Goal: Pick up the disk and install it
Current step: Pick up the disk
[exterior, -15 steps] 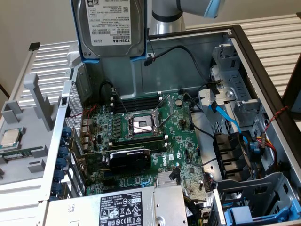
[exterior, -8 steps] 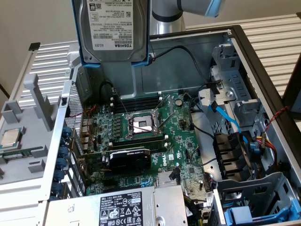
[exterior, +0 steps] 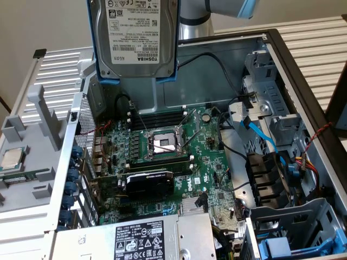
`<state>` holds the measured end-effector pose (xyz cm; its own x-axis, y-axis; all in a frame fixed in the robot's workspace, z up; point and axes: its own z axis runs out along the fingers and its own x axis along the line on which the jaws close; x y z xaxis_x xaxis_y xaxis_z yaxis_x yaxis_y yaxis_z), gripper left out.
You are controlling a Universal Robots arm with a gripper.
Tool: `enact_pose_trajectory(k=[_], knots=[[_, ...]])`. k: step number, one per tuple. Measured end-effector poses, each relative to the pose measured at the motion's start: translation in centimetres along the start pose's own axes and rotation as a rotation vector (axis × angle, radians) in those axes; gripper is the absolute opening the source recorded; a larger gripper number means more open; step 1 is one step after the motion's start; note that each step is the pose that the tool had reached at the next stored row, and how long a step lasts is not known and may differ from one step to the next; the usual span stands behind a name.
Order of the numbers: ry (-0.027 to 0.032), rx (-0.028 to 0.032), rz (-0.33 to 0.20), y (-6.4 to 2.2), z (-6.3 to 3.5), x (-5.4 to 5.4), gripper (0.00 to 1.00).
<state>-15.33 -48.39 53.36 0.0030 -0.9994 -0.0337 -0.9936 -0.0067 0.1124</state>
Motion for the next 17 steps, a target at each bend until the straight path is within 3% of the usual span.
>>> enact_pose_trajectory(k=[3, 4, 8, 10, 17], knots=[[0.0001, -0.0001, 0.000, -0.03, 0.00, 0.0, 0.37], [0.0001, 0.0023, 0.000, -0.08, -0.01, 0.0, 0.37], [0.0003, 0.0360, -0.001, -0.62, -0.08, 0.1, 0.37], [0.0003, 0.0466, -0.002, -0.96, -0.13, 0.2, 0.37], [0.0007, 0.0492, -0.002, -1.76, -0.36, 1.6, 0.37]])
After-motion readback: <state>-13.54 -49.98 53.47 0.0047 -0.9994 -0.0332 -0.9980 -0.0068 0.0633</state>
